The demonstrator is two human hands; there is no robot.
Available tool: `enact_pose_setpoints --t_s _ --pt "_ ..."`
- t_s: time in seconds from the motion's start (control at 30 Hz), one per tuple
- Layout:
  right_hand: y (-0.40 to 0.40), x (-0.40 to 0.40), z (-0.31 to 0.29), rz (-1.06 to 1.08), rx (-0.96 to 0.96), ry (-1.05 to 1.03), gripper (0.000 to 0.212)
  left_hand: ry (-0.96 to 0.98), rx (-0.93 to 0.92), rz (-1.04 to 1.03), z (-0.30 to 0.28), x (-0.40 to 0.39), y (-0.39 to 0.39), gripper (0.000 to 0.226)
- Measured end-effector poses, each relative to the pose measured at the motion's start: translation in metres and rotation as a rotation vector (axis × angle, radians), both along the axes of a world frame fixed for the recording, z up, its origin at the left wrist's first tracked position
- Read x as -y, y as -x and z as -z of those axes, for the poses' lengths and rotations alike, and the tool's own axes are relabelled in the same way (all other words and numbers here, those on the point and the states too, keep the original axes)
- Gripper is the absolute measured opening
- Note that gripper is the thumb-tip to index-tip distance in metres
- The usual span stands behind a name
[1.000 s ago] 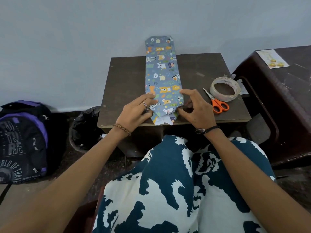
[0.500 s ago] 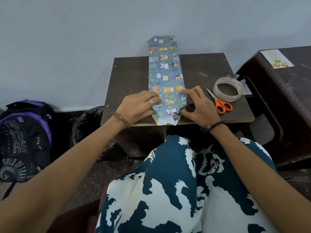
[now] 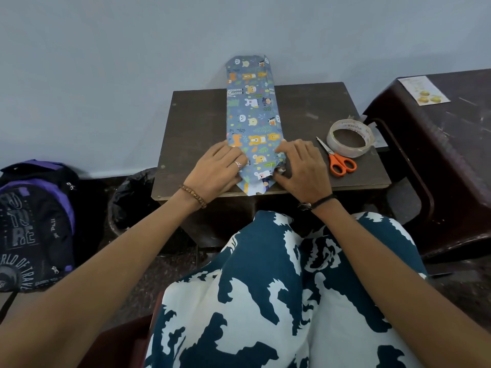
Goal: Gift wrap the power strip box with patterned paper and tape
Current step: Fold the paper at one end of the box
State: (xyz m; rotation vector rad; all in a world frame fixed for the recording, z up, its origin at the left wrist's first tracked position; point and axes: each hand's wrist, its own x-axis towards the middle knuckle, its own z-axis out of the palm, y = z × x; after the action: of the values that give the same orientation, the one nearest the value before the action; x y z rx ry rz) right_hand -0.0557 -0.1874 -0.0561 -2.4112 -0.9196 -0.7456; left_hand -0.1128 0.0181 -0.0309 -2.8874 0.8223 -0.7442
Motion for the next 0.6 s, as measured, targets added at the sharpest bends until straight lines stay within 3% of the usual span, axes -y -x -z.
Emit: enact_pose_setpoints --t_s 0.27,0.4,0.6 --pt "0.0032 -0.0025 -0.0045 -0.099 0.130 0.045 0.017 0.080 0.064 0.014 0.0081 0.0065 0.0032 0.014" --pt "0.0035 -0.0033 -0.0039 -0.108 0.229 0.045 0.009 0.180 0.069 -0.003 0.0086 0.0093 0.0054 0.022" --pt "0.0034 -0.0018 -0.0046 -0.150 0.210 0.027 0.014 0.159 0.038 -0.039 0.0047 0.0069 0.0070 0.016"
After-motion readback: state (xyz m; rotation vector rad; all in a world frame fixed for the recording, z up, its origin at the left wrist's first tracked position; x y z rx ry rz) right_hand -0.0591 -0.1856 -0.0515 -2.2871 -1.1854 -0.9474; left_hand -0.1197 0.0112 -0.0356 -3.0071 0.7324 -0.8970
